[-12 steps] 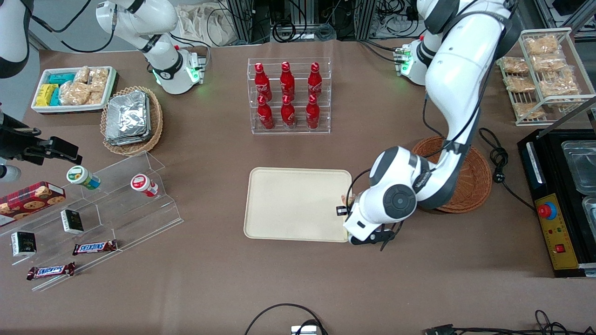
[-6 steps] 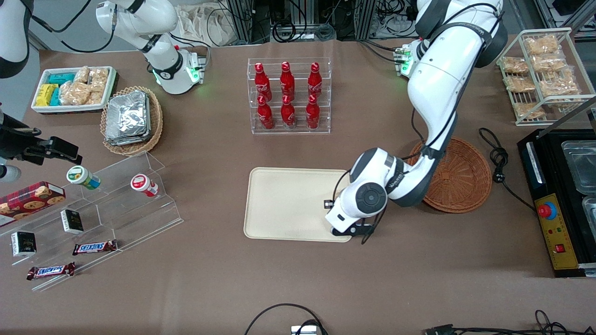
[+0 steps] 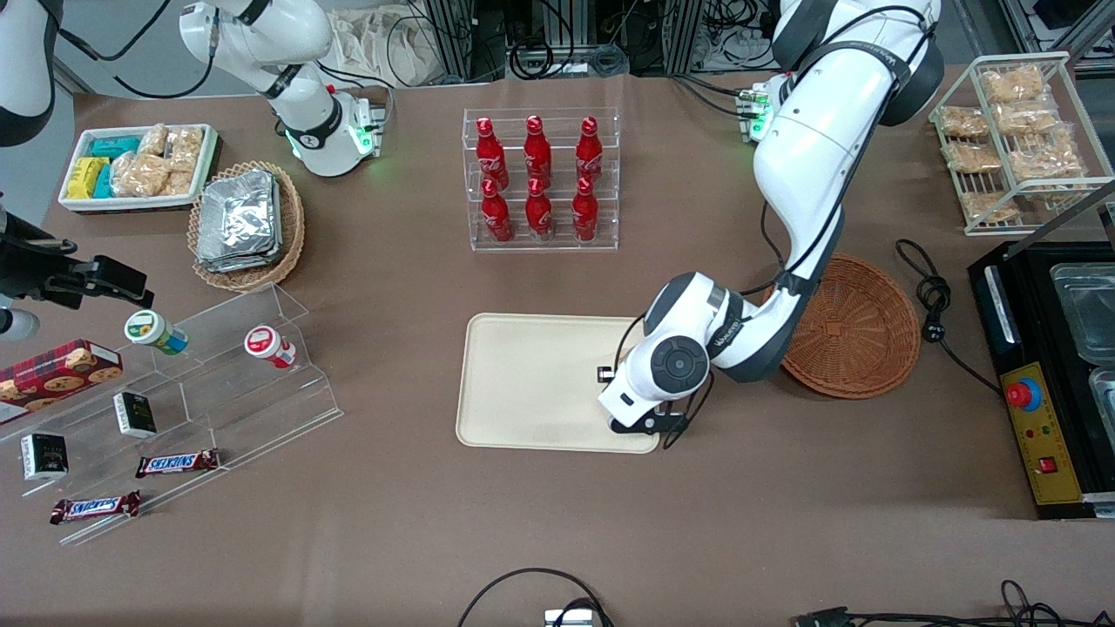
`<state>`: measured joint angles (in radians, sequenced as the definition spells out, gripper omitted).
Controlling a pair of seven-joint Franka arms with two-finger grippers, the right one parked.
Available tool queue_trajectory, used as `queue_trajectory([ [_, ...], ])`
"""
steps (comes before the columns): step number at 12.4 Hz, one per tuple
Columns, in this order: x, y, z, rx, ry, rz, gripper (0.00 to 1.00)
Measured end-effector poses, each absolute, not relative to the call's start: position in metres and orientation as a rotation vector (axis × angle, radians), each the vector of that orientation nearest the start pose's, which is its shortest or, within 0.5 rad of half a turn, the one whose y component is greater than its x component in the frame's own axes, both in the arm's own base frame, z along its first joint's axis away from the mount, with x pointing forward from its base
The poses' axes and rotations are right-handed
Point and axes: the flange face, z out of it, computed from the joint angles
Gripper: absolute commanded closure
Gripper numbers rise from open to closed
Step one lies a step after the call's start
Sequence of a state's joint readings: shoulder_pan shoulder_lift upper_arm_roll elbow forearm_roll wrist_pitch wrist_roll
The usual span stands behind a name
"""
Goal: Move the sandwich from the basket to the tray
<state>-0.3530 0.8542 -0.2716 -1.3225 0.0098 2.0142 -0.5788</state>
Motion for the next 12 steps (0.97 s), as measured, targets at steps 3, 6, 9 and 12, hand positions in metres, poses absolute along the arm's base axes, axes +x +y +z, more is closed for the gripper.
queue_trajectory([
  [3,0.621,-0.378,0.242,-3.198,-0.058,0.358,0.0],
  [6,0.642,-0.323,0.303,-3.156,-0.159,0.374,0.0],
  [9,0.656,-0.232,0.376,-3.116,-0.303,0.391,0.0],
  [12,0.619,-0.188,0.43,-3.107,-0.318,0.292,0.0],
])
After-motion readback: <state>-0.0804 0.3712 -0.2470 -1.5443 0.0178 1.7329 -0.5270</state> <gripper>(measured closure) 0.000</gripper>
